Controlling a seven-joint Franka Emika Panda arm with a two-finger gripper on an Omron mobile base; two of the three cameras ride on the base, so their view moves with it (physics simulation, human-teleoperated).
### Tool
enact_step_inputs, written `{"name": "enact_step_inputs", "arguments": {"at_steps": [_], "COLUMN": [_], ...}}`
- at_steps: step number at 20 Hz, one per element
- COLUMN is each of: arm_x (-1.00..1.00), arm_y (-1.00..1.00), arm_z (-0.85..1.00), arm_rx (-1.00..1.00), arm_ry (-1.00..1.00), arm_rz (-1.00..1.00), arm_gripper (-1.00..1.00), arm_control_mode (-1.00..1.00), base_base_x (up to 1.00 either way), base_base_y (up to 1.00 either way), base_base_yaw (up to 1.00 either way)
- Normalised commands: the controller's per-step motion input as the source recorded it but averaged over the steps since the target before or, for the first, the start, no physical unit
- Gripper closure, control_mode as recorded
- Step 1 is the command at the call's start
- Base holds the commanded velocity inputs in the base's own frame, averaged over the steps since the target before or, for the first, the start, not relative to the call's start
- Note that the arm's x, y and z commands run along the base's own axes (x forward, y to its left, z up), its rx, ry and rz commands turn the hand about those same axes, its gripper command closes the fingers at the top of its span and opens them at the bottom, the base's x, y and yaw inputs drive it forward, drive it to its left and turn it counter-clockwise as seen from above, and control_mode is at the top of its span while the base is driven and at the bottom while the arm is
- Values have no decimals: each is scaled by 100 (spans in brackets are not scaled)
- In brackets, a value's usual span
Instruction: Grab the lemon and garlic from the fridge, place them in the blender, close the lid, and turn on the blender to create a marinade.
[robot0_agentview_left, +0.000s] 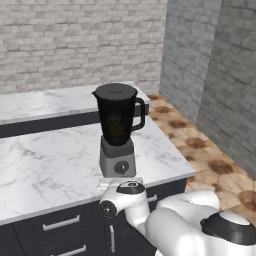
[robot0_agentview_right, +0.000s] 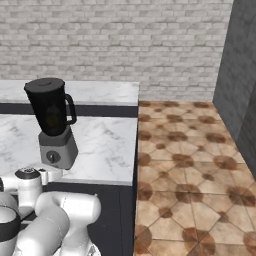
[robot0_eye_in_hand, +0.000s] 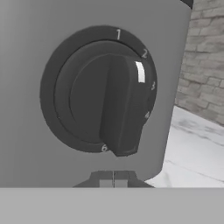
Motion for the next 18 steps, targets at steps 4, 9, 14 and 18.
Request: {"name": "enact_step_inputs", "arguments": {"at_steps": [4, 9, 14, 18], "arm_x": [-9, 2, 18, 24], "arm_y": [0, -1, -9, -10], "arm_z": [-5, 0, 0, 0], "arm_rx": [0, 0, 0, 1], "arm_ry": [0, 0, -3, -8], "arm_rz": [2, 0, 0, 0], "arm_gripper": [100, 100, 100, 100], "arm_control_mode": [-100, -100, -100, -100], "base_base_x": [0, 0, 0, 0], "base_base_y": [0, 0, 0, 0], "base_base_yaw": [0, 0, 0, 0]}}
